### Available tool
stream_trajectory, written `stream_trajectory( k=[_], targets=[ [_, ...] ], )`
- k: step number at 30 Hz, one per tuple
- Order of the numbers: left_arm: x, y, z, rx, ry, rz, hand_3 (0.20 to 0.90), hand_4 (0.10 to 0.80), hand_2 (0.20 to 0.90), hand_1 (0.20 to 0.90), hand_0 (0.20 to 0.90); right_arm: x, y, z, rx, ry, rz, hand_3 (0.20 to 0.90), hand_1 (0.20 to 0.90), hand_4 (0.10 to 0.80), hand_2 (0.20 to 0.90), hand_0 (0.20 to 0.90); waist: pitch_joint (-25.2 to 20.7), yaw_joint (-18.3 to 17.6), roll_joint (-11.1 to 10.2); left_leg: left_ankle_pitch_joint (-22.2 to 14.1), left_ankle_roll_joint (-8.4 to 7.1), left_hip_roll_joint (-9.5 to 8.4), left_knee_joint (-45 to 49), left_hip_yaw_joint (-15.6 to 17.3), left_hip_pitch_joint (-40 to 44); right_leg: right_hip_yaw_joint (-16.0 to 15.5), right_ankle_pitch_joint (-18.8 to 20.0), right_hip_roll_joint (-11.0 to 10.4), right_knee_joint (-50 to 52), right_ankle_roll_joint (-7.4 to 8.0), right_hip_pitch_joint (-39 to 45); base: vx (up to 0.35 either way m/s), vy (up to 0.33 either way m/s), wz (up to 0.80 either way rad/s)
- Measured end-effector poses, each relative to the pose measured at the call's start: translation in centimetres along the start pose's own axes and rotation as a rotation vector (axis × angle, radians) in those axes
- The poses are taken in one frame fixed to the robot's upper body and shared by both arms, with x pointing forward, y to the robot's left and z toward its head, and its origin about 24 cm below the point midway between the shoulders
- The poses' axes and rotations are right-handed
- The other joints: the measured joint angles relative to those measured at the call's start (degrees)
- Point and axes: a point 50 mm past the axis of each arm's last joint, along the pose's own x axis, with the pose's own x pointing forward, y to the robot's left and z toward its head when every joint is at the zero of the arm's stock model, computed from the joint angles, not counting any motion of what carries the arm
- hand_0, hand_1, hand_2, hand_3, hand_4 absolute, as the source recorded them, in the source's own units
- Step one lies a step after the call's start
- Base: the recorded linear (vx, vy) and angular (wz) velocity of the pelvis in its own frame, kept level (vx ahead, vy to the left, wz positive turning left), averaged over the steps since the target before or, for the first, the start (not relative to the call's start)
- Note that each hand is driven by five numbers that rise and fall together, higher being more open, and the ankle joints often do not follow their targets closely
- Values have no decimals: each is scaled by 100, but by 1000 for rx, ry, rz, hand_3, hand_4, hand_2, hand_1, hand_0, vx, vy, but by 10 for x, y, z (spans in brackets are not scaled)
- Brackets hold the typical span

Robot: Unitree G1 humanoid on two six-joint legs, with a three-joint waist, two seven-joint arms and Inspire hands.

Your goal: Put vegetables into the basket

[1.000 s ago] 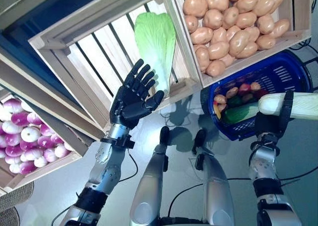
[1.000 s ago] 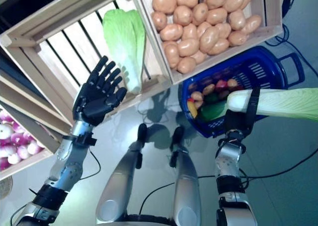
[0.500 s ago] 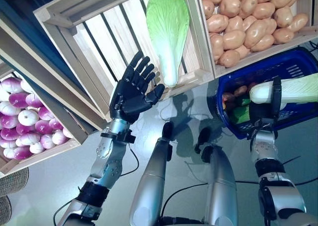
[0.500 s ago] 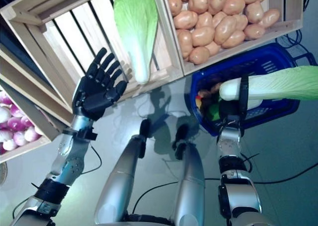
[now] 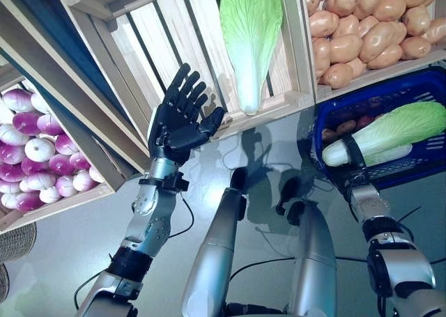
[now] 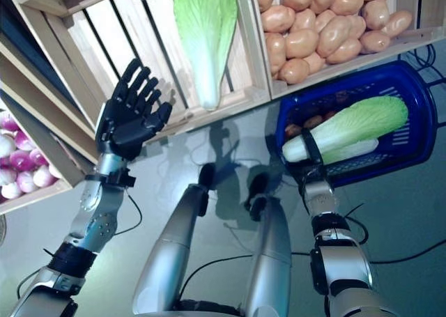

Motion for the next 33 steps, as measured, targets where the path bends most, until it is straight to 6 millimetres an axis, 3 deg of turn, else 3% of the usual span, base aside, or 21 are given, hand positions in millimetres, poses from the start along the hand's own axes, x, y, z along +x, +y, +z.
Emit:
stream_trajectory(
  k=[9, 10, 11, 12, 21, 25, 33],
  targets=[
    [0, 0, -1, -9, 11, 2, 900, 800, 900, 900, 900, 1, 13, 2, 89, 31, 0, 300, 300, 400, 300, 300, 0, -54, 0, 1, -8, 17, -108, -53, -68, 22, 4, 85, -115, 3, -79, 1, -4, -1],
    [0, 0, -1, -9, 11, 3, 900, 800, 900, 900, 900, 1, 15, 2, 111, 33, -12, 408, 408, 472, 408, 408, 0, -57, 0, 1, -8, 21, -121, -50, -64, 23, 4, 88, -131, 3, -78, 26, 2, -4],
    [0, 0, -1, -9, 11, 3, 900, 800, 900, 900, 900, 1, 16, 3, 132, 32, -25, 714, 714, 676, 714, 714, -1, -55, 1, 1, -8, 33, -139, -44, -64, 26, 4, 100, -151, 4, -78, 37, -3, -5],
    [0, 0, -1, -7, 11, 3, 900, 800, 900, 900, 900, 0, 19, 5, 141, 25, -27, 900, 900, 800, 900, 900, -1, -51, 1, 1, -8, 40, -137, -35, -63, 38, 4, 111, -150, 3, -77, 31, -10, -2],
    [-4, 4, -5, -95, 33, 36, 900, 800, 900, 900, 900, -2, 23, 20, 308, -133, -107, 900, 900, 800, 900, 900, 0, -47, 1, -2, -5, 69, -294, 73, 22, 174, 14, 209, -298, 16, -20, 1, 0, 0],
    [-9, 6, -8, -95, 47, 43, 900, 800, 900, 900, 900, -3, 17, 27, 432, -180, -146, 900, 900, 800, 900, 900, 0, -40, 2, -42, 13, 110, -365, 140, 144, 198, 55, 244, -414, 33, 88, 10, -7, -9],
    [-8, 6, -6, -55, 41, 28, 900, 800, 900, 900, 900, -6, -5, 33, 514, -224, -207, 900, 900, 800, 900, 900, 0, -54, 3, -55, 35, 159, -589, 196, 419, 278, 101, 317, -666, 79, 333, 15, 2, -6]
  ],
)
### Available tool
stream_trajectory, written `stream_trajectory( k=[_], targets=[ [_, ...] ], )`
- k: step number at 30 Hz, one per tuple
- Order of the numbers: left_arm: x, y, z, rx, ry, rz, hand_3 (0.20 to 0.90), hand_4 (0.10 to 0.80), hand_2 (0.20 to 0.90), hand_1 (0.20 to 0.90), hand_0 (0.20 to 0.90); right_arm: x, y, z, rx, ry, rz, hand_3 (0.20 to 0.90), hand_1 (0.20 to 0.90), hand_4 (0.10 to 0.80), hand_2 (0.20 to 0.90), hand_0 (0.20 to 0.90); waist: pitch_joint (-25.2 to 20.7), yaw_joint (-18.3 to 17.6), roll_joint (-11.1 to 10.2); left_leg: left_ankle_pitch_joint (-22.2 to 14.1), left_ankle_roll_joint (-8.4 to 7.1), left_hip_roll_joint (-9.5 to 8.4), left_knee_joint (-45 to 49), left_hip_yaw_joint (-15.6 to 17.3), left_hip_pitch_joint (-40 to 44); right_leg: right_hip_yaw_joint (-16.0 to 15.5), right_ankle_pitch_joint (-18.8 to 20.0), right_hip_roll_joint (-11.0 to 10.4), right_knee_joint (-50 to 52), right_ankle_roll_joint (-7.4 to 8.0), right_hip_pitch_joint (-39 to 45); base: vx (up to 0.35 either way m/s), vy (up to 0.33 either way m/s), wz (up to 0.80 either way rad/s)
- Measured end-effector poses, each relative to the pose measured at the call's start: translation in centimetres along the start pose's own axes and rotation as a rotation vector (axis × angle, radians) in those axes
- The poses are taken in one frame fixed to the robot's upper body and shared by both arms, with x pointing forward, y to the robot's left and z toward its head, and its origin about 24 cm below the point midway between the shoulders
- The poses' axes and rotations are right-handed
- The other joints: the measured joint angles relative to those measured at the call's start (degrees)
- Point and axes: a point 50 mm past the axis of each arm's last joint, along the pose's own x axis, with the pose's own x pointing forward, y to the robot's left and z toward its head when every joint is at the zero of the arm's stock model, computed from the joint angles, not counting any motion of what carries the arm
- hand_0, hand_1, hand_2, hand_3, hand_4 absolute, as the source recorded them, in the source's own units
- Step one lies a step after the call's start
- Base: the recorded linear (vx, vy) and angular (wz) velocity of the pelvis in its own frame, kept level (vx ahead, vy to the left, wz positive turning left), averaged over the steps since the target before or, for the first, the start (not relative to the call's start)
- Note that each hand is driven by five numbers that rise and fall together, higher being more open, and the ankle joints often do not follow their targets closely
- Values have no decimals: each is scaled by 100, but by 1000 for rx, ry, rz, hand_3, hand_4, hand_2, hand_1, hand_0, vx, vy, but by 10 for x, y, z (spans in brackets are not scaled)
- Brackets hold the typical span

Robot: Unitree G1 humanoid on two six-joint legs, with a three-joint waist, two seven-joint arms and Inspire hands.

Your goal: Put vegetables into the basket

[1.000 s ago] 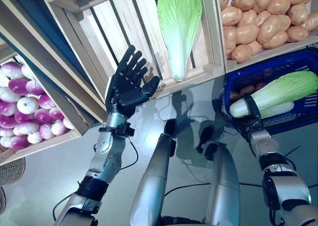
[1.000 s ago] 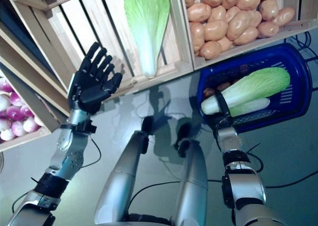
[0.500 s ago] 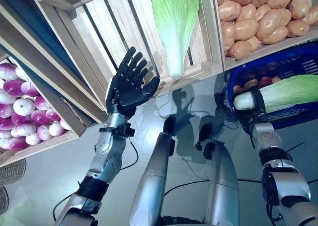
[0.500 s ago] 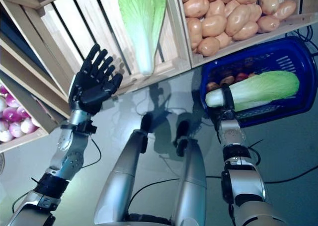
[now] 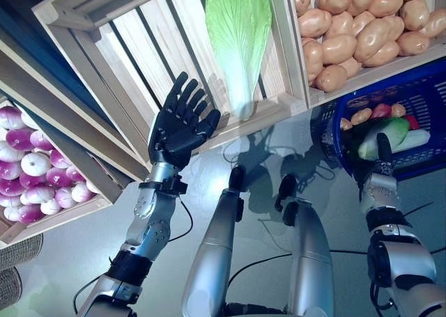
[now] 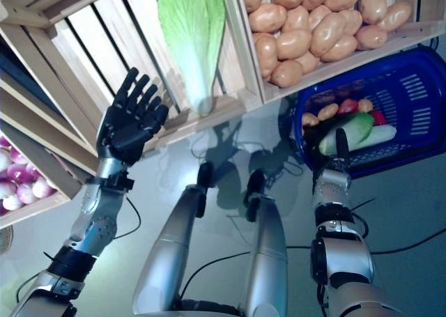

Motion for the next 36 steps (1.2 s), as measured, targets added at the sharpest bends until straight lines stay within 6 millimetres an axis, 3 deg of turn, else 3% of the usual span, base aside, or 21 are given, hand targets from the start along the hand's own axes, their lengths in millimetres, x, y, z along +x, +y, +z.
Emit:
stream_trajectory(
  k=[6, 15, 23, 27, 36],
  targets=[
    [2, -1, 11, 119, -14, -50, 900, 800, 900, 900, 900, 0, -10, 2, 65, 23, -3, 900, 900, 800, 900, 900, 0, -18, 1, 62, -29, 39, -225, 41, 100, 10, 27, 24, -140, -3, 44, 13, 6, -3],
    [5, -4, 26, 255, -55, -98, 900, 800, 900, 900, 900, -3, -17, 3, 24, 59, 26, 900, 900, 800, 900, 900, 0, -20, 1, 86, -55, 70, -354, 63, 304, 18, 40, 58, -265, -38, 229, 3, 3, 0],
    [8, 1, 39, 369, -87, -77, 900, 800, 900, 900, 900, -10, -28, -13, -398, 104, 89, 900, 900, 800, 900, 900, 0, -172, 0, 73, -35, 91, -350, 64, 297, 30, 48, 85, -276, -32, 228, 0, 0, 0],
    [10, -4, 41, 456, -90, -102, 900, 800, 900, 900, 900, -9, -30, -13, -485, 104, 90, 900, 900, 800, 900, 900, 0, -196, 0, 76, -41, 106, -362, 61, 298, 23, 48, 93, -279, -41, 227, 0, 0, 0],
    [24, -2, 67, 1028, -87, -160, 900, 800, 900, 900, 900, -25, -25, -24, -789, 38, 262, 900, 900, 800, 900, 900, 0, -343, 1, 83, -62, 128, -355, 104, 291, 60, 53, 110, -272, -48, 194, -8, 37, -2]
  ],
)
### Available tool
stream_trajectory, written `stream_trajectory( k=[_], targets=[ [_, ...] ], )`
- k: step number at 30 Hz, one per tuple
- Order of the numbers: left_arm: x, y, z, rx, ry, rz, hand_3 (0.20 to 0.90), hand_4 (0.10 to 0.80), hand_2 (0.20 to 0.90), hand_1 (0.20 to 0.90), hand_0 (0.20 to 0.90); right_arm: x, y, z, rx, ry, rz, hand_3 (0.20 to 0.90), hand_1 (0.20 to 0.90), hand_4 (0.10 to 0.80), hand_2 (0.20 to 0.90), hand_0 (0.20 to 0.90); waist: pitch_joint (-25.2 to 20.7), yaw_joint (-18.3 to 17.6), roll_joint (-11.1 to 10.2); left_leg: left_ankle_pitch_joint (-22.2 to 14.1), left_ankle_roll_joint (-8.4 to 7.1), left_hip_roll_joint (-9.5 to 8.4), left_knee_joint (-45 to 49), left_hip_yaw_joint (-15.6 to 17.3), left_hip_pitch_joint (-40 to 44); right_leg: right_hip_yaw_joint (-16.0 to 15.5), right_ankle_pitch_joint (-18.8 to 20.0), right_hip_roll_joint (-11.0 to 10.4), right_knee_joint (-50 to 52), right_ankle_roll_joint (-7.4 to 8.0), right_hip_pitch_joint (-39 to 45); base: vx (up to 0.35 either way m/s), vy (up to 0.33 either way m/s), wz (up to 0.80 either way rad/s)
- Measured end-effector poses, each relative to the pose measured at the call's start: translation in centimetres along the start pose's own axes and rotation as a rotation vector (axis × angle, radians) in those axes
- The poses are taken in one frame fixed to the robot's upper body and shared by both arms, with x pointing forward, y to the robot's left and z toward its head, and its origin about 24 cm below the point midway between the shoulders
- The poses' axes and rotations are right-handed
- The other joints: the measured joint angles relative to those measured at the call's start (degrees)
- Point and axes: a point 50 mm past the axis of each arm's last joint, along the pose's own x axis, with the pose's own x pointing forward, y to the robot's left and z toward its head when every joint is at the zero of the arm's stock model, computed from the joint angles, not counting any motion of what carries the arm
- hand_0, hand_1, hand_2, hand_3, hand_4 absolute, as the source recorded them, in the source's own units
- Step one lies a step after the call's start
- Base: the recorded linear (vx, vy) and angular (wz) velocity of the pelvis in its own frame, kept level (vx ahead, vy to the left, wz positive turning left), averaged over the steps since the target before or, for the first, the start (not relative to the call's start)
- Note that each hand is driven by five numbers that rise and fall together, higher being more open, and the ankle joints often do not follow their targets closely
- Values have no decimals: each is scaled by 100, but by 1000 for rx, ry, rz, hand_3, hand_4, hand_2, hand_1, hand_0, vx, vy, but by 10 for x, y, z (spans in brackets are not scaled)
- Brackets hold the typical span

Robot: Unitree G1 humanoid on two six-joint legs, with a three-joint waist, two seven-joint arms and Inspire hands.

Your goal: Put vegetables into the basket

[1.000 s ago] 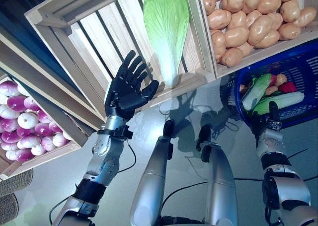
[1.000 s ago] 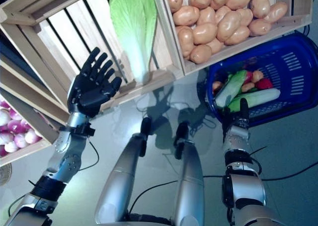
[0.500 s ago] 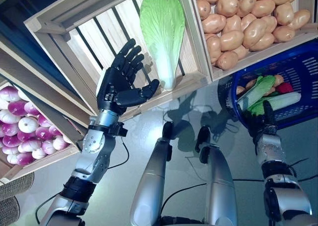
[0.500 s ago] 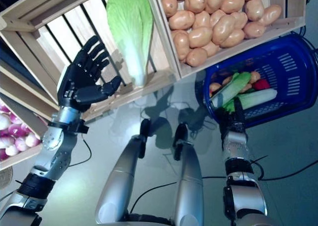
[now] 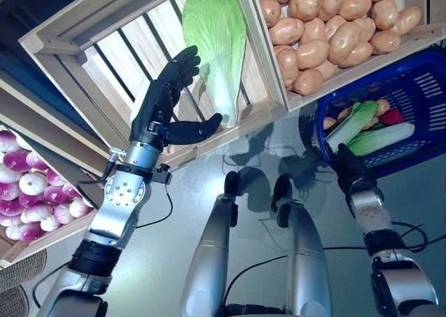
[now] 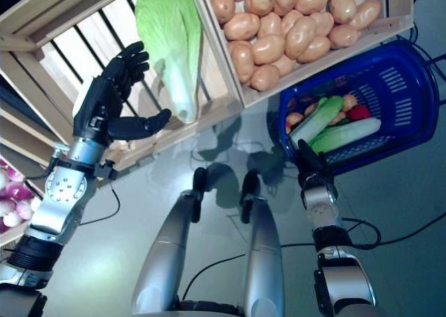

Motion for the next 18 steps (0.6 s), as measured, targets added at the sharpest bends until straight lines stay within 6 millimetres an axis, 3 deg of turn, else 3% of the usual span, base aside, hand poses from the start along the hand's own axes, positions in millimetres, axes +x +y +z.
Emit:
stream_trajectory(
  k=[1, 4, 10, 18],
  targets=[
    [-1, 8, -1, 162, 10, -25, 900, 800, 900, 900, 900, -7, 4, -2, -65, -23, 49, 900, 900, 800, 900, 900, 0, -59, 0, 1, -2, 8, -5, 50, -8, 59, 9, 8, 1, 3, -33, -9, 108, -11],
    [-4, 21, -4, 391, 35, -67, 900, 800, 900, 900, 900, -18, 3, -5, -119, -44, 99, 900, 900, 800, 900, 900, 0, -162, 0, -36, 51, 21, -10, 188, -15, 166, 11, 6, 36, 13, -110, -3, 91, -17],
    [2, 38, 2, 748, -9, -104, 900, 800, 900, 900, 900, -28, -27, -18, -257, -29, 63, 900, 900, 800, 900, 900, 0, -400, 0, -61, 42, 30, -20, 302, -21, 262, 27, 11, 41, 38, -168, 3, 62, -8],
    [12, 45, -3, 1126, -56, -197, 900, 800, 900, 900, 900, -30, -33, -15, -320, -30, 83, 900, 900, 800, 900, 900, 0, -576, 1, -80, 27, 105, -44, 474, -20, 290, 35, 5, 33, 49, -243, 8, 76, -9]
  ],
)
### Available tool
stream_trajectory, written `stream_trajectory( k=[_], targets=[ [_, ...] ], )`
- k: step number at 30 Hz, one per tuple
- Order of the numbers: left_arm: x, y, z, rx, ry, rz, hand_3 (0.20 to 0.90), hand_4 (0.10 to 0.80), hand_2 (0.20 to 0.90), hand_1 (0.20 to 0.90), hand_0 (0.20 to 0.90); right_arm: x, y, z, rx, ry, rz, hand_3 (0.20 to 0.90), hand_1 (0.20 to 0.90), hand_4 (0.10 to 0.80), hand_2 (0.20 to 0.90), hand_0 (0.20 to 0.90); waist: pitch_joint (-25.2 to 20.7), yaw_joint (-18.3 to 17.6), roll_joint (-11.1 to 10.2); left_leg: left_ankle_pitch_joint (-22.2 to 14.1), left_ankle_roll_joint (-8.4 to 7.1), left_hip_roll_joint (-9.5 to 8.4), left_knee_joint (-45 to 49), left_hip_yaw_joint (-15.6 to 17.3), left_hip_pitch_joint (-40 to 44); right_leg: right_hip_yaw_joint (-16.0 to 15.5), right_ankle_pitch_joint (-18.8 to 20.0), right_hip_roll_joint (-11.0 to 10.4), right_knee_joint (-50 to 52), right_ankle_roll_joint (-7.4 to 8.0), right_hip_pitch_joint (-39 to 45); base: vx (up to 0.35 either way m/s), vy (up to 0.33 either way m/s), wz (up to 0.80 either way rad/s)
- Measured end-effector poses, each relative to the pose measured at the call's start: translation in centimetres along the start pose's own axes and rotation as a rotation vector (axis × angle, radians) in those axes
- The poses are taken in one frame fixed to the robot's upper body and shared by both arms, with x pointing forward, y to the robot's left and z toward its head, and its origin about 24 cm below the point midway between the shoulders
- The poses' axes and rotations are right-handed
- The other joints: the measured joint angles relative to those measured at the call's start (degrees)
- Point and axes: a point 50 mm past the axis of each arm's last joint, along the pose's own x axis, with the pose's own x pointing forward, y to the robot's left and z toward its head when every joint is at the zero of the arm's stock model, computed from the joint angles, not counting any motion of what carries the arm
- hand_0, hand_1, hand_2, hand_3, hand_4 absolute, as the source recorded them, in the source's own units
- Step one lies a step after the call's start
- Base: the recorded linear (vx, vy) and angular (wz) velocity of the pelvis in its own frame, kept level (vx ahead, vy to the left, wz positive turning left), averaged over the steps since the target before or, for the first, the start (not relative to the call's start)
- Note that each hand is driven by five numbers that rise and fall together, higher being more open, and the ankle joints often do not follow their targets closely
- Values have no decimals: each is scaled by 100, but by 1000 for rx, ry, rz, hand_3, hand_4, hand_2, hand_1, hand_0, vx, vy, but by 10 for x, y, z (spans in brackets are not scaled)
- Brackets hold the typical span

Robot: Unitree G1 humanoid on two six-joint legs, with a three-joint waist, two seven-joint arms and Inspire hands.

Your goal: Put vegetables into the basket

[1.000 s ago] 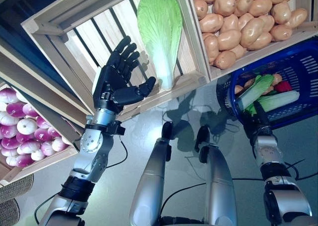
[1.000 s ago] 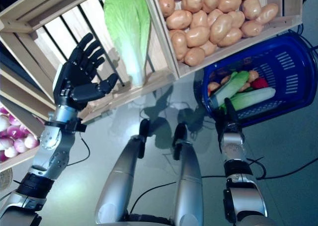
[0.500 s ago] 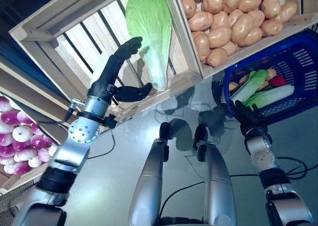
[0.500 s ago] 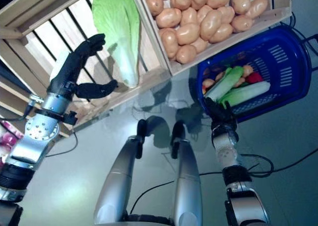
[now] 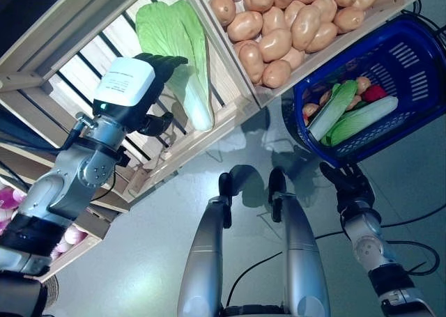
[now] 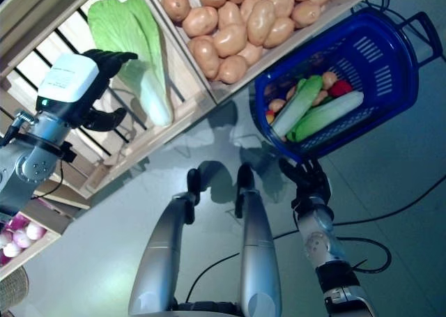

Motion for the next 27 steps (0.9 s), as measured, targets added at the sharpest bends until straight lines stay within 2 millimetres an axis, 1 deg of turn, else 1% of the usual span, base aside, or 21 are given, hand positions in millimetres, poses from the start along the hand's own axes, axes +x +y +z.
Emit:
stream_trajectory(
  k=[1, 3, 5, 9, 14, 17, 19, 27],
  targets=[
    [0, -3, 2, 63, -25, -23, 900, 800, 900, 900, 900, 0, 1, 1, -41, -7, 14, 900, 900, 800, 900, 900, 0, -26, 0, -1, -2, 7, -9, 24, -3, 12, 3, 1, 0, 1, -22, 15, 65, -11],
    [1, -8, 8, 149, -75, -45, 900, 800, 900, 900, 900, 0, 1, 3, -51, -12, 23, 900, 900, 800, 900, 900, 0, -38, 0, -2, -6, 19, -35, 53, 11, 17, 4, 1, 1, -4, -36, 8, 51, -7],
    [3, -12, 12, 191, -114, -43, 900, 800, 900, 900, 900, 0, 1, 5, -57, -15, 26, 900, 900, 800, 900, 900, 0, -51, 0, -1, -5, 30, -41, 60, 18, 16, -2, 9, 4, -21, -38, 7, 43, -3],
    [11, -15, 16, 276, -169, -60, 900, 800, 900, 900, 900, 1, 5, 5, -83, -11, 43, 900, 900, 800, 900, 900, 0, -54, 0, 1, -1, 48, -29, 84, 33, 26, 11, 24, 5, -51, -36, 6, 16, -1],
    [12, -28, 9, 354, -178, -130, 900, 800, 900, 900, 900, 1, 18, 6, -92, -15, 91, 900, 900, 800, 900, 900, 0, -181, 0, -3, 1, 65, -14, 116, 36, 79, 17, 58, -3, -43, -44, 6, 14, -2],
    [10, -31, 9, 392, -191, -142, 900, 800, 900, 900, 900, 0, 21, 8, -88, -22, 101, 900, 900, 800, 900, 900, 0, -204, 0, -13, 0, 88, 4, 143, 36, 111, 27, 84, -6, -42, -56, 13, 27, -8],
    [10, -30, 8, 441, -201, -109, 900, 800, 900, 900, 900, 0, 21, 8, -88, -23, 103, 900, 900, 800, 900, 900, 0, -215, 0, -30, -6, 112, 29, 159, 37, 120, 35, 108, -6, -51, -57, 3, 12, -7],
    [7, -31, -4, 520, -205, -38, 900, 800, 900, 900, 900, 1, 23, 10, -87, -29, 104, 900, 900, 800, 900, 900, 0, -309, 0, -30, -10, 130, 26, 207, 37, 156, 51, 127, 2, -63, -85, -1, 2, -2]
  ],
)
